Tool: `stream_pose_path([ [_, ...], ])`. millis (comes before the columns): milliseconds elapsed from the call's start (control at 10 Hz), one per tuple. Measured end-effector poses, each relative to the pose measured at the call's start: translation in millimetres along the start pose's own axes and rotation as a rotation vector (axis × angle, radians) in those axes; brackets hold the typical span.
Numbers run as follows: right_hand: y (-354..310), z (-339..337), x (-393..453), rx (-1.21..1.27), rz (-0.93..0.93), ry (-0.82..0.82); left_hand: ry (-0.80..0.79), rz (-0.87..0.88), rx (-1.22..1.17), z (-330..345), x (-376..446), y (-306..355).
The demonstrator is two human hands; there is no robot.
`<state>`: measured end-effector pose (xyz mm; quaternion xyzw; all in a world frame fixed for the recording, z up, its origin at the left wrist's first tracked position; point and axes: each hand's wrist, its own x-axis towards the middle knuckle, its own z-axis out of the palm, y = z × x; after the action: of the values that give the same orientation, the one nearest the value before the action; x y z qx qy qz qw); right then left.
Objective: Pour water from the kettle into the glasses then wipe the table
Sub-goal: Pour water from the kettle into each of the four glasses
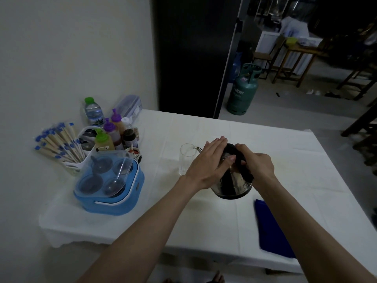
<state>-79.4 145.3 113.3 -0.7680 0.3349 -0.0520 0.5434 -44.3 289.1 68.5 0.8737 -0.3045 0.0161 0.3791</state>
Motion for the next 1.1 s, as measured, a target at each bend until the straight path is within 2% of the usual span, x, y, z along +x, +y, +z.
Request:
stream_pose_path([
  [1100, -3.7, 4.7, 1.5, 0.012, 0.009, -0.008, -0.006, -0.007, 0.001, -1.8, 3.1, -4.2],
])
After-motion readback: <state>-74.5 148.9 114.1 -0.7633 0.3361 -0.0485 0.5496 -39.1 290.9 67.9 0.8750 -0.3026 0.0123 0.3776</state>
